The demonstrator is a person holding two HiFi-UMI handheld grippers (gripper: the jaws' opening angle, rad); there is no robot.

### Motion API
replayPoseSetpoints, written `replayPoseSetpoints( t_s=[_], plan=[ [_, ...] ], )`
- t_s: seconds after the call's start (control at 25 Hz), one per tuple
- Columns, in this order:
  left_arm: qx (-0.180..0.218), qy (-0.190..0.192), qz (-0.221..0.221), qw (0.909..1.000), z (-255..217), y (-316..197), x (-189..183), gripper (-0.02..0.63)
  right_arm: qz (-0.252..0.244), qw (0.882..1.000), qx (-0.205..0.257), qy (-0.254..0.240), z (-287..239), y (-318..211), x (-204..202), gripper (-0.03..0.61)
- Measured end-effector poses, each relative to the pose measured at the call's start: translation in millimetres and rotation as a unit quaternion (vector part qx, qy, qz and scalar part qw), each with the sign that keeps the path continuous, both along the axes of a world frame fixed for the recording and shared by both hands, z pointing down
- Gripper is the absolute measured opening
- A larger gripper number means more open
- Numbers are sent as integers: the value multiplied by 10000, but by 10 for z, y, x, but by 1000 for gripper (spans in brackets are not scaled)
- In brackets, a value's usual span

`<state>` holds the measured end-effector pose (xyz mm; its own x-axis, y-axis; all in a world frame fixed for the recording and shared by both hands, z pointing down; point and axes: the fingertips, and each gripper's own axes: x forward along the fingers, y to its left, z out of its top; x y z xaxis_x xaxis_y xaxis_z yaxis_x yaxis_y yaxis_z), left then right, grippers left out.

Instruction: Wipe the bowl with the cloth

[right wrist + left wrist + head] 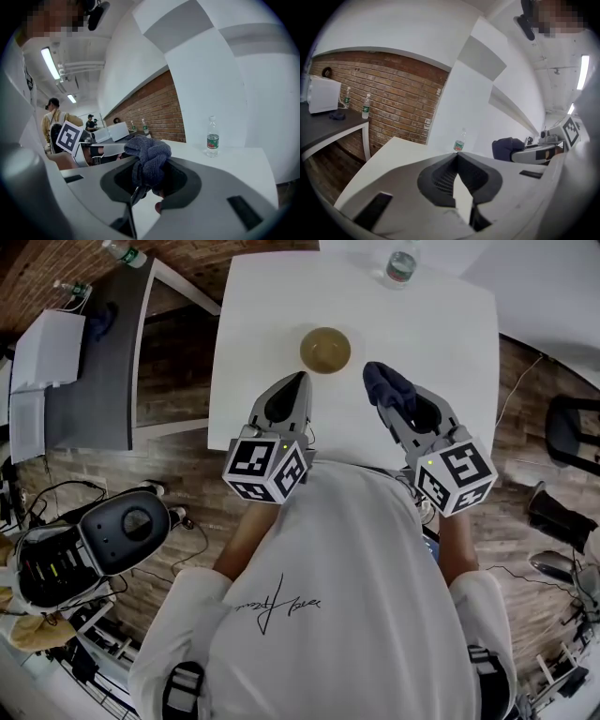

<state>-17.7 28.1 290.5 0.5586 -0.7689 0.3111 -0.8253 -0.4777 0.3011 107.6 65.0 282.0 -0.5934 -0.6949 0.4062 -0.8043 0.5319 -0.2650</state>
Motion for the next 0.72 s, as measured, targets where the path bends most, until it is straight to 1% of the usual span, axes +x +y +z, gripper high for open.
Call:
replayPoseSetpoints(
  t_s=[0.16, 0.36, 0.52, 0.72],
  plan=[
    [16, -80, -25, 10000, -2, -10, -54, -8, -45, 10000, 32, 70, 22, -14, -56, 104],
    [-8, -93, -13, 10000, 36, -12, -102, -8, -116, 9998, 66, 167, 61, -15, -117, 104],
    [-8, -110, -16, 9999, 29, -75, -130, -9, -92, 9998, 47, 148, 49, -57, -143, 104],
    [-5, -161, -14, 9999, 15, -92, -63, -8, -35, 10000, 11, 83, 31, -67, -76, 104]
  ],
)
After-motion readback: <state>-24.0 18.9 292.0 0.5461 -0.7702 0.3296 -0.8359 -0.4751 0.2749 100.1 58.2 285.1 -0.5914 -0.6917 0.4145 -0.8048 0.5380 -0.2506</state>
